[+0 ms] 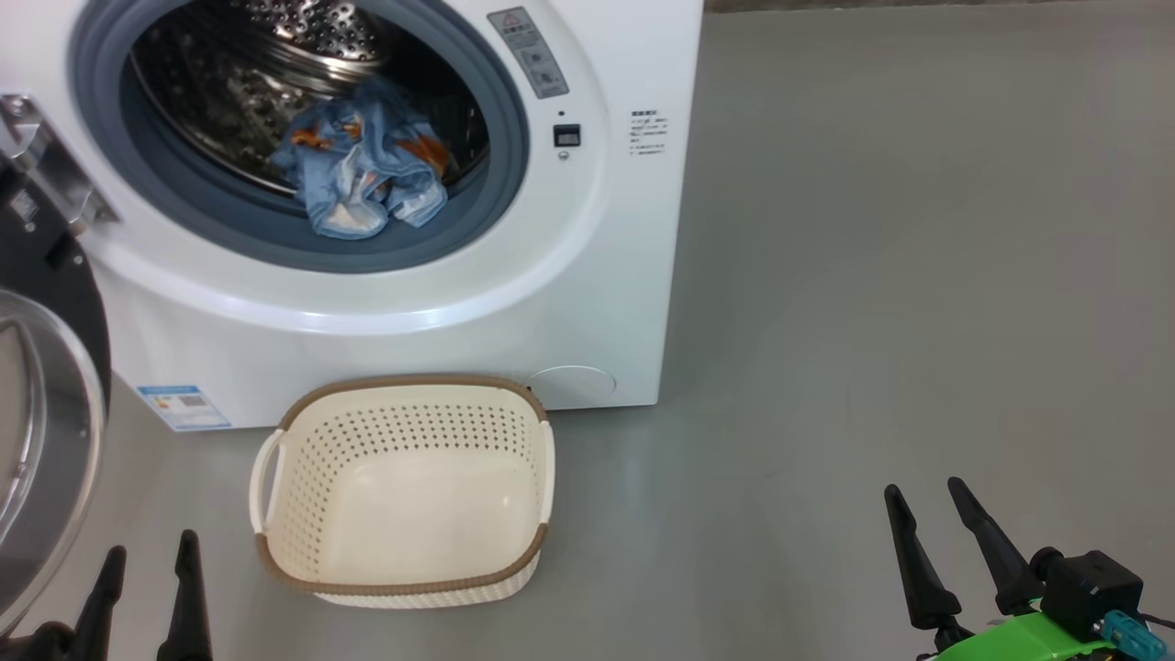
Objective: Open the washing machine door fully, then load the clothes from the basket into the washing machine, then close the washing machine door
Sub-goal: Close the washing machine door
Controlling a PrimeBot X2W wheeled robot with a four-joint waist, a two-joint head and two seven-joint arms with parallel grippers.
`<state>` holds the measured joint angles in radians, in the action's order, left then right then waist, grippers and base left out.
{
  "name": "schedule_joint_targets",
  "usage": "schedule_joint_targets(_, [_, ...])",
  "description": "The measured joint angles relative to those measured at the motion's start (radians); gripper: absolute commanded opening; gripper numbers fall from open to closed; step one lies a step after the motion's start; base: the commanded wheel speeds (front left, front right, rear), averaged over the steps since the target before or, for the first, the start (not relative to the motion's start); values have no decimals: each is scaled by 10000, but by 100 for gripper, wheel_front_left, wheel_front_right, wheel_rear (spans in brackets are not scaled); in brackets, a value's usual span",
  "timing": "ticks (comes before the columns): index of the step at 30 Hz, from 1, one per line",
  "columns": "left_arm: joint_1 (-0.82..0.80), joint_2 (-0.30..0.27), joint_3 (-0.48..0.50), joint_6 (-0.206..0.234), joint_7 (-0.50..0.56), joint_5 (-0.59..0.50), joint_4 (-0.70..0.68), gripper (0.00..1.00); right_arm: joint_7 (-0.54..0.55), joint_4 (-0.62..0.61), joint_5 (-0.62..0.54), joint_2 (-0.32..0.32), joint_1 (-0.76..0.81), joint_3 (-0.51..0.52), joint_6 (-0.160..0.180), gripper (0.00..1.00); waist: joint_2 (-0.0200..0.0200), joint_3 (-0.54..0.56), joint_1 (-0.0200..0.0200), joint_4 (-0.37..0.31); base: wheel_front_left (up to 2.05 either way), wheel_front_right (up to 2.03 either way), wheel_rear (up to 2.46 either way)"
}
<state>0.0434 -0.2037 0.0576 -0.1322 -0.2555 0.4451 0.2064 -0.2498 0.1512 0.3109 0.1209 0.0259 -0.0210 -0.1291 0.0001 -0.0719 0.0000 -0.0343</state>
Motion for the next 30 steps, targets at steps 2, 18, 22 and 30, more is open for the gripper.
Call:
schedule_joint_targets(2, [-2, 31, -15, 0, 0, 2, -63, 100, 0, -12, 0, 2, -1, -25, 0, 100, 0, -22, 0, 98, 0, 0, 0])
schedule_joint_targets(18, [227, 665, 360, 0, 0, 2, -414, 100, 0, 219, -2, 347, -817, -1221, 0, 100, 0, -170, 0, 1834, 0, 0, 0])
schedule_joint_targets(22, [244, 828, 483, 0, 0, 2, -453, 100, 0, 311, 0, 535, -1040, -1423, 0, 100, -1, -225, 0, 2418, 0, 0, 0])
schedule_joint_targets(30, [478, 1078, 673, 0, 0, 2, -504, 100, 0, 512, 86, 683, -1336, -1960, 0, 100, 0, -243, 0, 3557, 0, 0, 0])
